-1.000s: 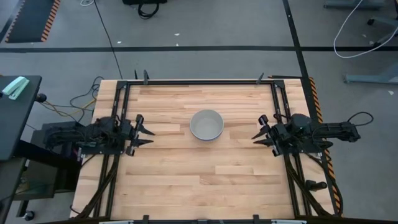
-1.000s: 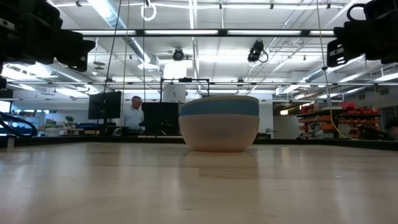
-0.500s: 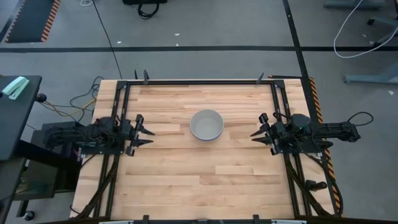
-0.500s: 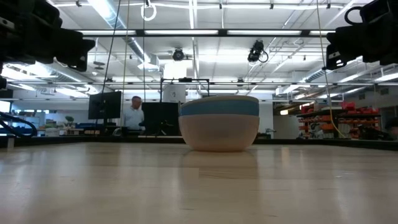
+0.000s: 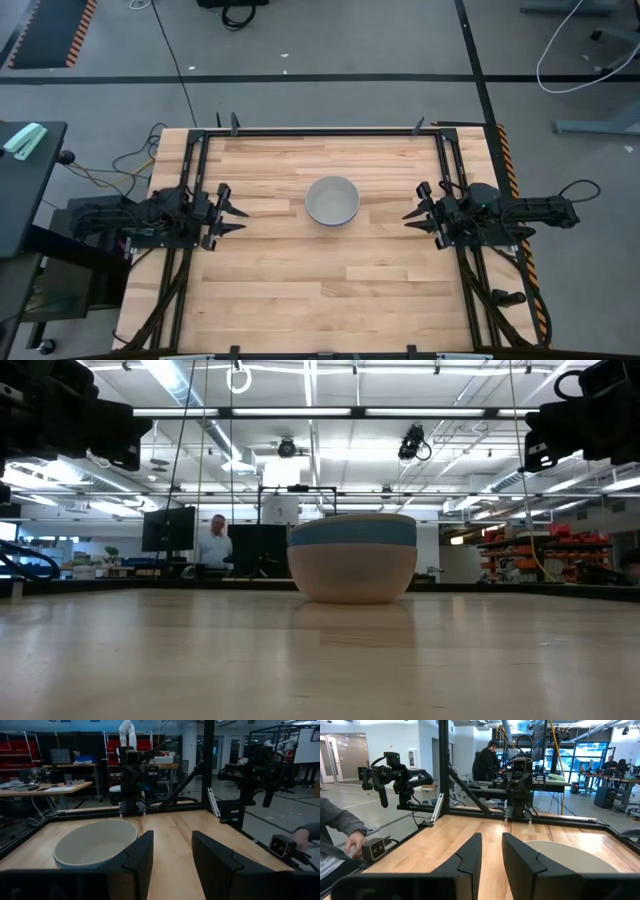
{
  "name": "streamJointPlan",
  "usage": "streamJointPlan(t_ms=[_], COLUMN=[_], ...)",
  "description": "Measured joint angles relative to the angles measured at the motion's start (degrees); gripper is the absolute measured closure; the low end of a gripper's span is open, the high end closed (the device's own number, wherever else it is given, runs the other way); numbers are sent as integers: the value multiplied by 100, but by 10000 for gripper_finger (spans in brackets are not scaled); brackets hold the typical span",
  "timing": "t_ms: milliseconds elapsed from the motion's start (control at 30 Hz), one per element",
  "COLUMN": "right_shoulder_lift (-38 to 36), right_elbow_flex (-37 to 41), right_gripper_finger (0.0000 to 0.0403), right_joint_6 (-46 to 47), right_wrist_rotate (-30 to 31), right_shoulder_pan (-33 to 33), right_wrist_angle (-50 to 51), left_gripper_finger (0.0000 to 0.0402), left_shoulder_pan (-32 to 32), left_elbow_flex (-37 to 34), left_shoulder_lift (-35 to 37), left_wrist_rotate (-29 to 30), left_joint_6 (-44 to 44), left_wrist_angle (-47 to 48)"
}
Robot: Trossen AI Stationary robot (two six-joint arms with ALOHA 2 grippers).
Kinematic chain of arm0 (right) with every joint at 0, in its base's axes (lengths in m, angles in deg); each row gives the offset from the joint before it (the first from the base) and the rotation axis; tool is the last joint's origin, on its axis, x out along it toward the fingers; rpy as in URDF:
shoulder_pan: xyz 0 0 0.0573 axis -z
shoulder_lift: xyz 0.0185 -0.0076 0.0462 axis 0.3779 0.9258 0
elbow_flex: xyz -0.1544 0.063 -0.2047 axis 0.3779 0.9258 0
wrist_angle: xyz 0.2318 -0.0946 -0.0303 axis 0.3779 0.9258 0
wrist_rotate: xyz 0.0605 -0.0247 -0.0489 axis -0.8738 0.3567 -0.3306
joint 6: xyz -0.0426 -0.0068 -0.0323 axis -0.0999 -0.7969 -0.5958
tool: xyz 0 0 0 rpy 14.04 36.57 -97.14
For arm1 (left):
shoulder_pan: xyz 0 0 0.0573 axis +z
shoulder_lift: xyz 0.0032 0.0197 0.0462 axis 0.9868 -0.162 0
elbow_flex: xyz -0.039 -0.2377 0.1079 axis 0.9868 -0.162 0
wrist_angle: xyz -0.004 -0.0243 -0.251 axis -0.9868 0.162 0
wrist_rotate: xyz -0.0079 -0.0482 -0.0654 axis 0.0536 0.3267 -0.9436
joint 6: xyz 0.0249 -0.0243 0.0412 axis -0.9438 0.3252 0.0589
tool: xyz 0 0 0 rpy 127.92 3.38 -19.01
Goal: Nest bowls inside each other
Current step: Return to Home Position
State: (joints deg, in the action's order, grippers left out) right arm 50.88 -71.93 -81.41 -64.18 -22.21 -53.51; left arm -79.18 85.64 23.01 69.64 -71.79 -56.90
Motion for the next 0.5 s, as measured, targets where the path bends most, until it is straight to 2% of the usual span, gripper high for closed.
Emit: streamJointPlan(t_ms=[267, 500], right_shoulder_lift=[2, 2], right_elbow_flex=[0, -2], right_gripper_finger=[319, 319], right_joint_6=[2, 2], right_wrist_rotate=[0, 0], right_shoulder_pan=[0, 0], right_wrist_angle=[-2, -2], left_gripper_finger=[251, 260], left_shoulder_pan=[0, 0], left_elbow_flex=[0, 0], left_shoulder_lift=[0, 0], left_wrist_rotate=[0, 2], left_joint_6=[2, 2], left_wrist_angle=[-23, -24])
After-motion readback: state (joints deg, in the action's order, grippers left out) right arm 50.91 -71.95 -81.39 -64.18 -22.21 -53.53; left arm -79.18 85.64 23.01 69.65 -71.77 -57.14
